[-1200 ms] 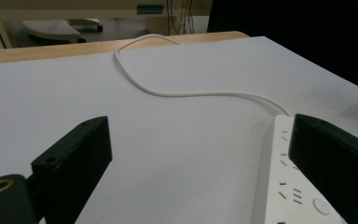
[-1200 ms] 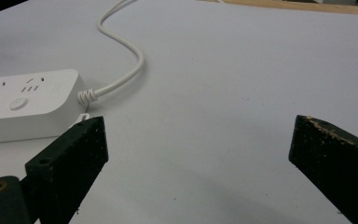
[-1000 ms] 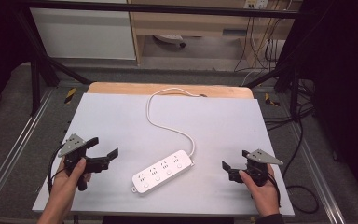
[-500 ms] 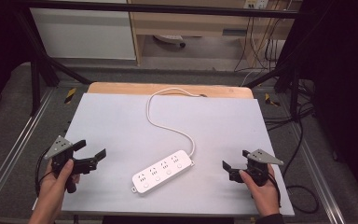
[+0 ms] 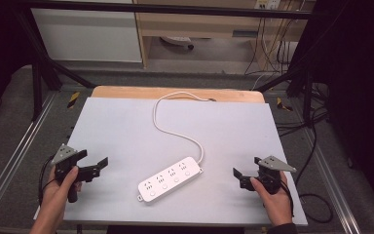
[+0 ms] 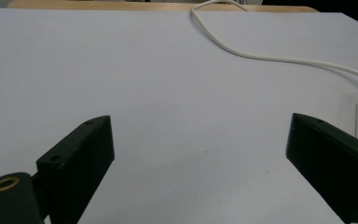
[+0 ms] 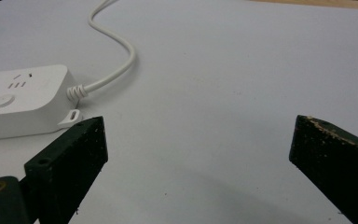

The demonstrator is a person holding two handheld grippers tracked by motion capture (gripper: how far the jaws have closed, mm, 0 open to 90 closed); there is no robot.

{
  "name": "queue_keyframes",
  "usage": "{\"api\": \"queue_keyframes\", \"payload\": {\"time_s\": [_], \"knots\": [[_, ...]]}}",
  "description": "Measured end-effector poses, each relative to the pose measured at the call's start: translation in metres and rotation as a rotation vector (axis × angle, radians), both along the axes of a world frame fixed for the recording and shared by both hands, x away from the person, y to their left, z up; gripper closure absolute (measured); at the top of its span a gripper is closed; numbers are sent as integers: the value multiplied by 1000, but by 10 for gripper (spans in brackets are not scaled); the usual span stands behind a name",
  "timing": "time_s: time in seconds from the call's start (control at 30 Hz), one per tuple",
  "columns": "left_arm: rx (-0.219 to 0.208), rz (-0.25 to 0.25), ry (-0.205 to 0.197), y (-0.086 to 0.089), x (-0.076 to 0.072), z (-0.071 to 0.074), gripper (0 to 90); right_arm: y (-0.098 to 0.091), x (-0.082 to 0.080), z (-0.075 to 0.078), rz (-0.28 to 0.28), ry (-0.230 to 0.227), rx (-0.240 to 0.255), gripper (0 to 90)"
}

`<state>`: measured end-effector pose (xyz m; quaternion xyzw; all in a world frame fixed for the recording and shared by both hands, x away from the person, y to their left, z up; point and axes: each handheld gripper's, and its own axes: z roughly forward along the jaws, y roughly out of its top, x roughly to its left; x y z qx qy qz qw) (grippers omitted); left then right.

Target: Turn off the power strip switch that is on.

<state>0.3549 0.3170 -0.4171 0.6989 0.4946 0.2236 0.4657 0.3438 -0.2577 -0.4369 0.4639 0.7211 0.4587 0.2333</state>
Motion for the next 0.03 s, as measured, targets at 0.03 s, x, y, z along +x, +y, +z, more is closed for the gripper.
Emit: {"api": "queue_keyframes", "payload": {"time_s": [0.03], "knots": [[1,-1,-1,-1,0,0,76,0,0,-1,-2,2,-6,48]]}}
